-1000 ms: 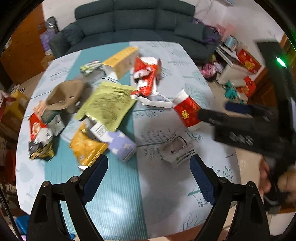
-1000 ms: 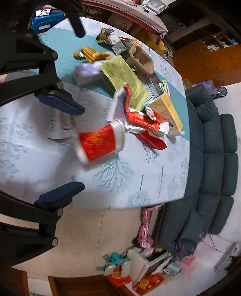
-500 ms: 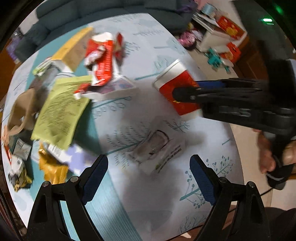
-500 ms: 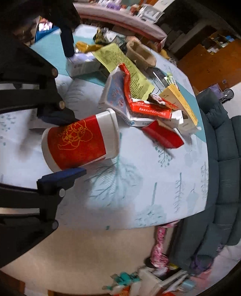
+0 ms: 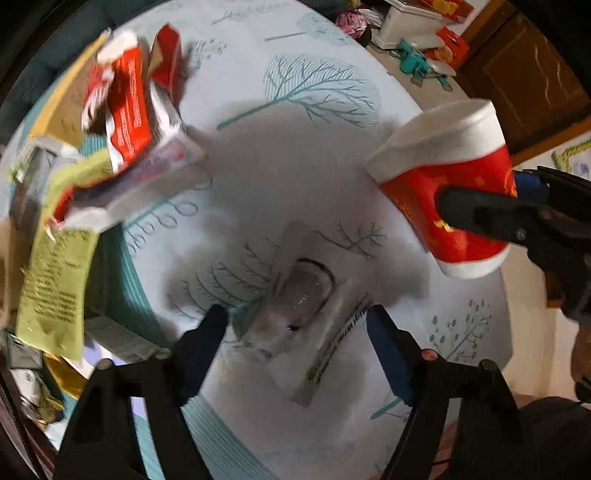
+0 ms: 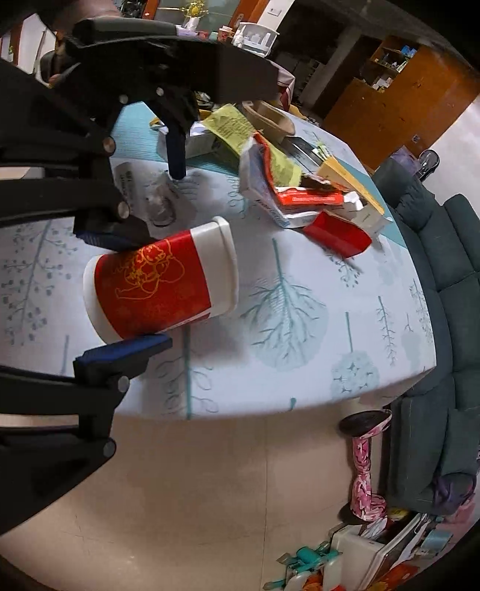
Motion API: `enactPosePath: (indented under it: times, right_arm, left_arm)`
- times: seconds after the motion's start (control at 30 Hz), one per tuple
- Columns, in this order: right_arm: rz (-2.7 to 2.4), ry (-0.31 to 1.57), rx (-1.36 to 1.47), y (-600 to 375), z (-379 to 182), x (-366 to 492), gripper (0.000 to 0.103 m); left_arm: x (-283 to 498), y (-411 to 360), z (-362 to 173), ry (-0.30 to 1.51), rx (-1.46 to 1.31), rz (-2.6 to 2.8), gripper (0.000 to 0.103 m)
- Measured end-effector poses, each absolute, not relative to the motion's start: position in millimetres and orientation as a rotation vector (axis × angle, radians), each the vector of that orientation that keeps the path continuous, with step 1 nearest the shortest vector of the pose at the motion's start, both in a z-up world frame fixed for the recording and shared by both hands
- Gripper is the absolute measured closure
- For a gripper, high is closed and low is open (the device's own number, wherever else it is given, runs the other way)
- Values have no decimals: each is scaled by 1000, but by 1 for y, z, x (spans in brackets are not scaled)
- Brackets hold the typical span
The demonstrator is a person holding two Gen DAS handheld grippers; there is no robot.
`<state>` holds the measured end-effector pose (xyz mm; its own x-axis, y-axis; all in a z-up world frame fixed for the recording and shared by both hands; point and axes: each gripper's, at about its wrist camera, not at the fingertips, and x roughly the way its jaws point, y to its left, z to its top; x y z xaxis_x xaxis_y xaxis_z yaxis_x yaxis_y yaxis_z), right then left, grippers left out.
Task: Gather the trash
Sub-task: 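Grasp the red-and-white paper cup with the right gripper while the left grasps a white wrapper, then carry the cup and white wrapper down over the black bin with both grippers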
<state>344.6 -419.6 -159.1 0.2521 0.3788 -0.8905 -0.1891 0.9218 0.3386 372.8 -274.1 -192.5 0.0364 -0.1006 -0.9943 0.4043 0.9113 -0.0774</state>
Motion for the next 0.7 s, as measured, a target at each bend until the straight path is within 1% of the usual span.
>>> enactPosePath:
  times: [0.03, 0.1, 0.13, 0.17, 0.2, 0.3, 0.53, 0.7]
  right_arm:
    - [389, 1259, 175, -420, -159, 342, 61]
    - [390, 1262, 182, -420, -160, 339, 61]
    - [390, 1264, 186, -420, -161, 336, 61]
    - [393, 1267, 189, -419, -161, 333, 61]
    - [396, 1271, 189, -418, -163, 330, 61]
    - [402, 1271, 178, -414, -164, 322, 61]
    - [425, 1278, 143, -402, -161, 301, 61]
    - [500, 1307, 125, -383, -158, 276, 61]
  left_arm:
    - [373, -277, -192, 1483, 268, -403, 42]
    - [374, -281, -193, 1479, 294, -417, 62]
    - [375, -282, -192, 1481, 296, -416, 68]
    - [373, -279, -191, 1484, 289, -414, 81]
    - [371, -276, -189, 1488, 277, -414, 87]
    - [360, -261, -178, 1481, 235, -404, 93]
    - [329, -243, -162, 1429, 183, -401, 93]
    - [279, -223, -158, 1411, 148, -390, 93]
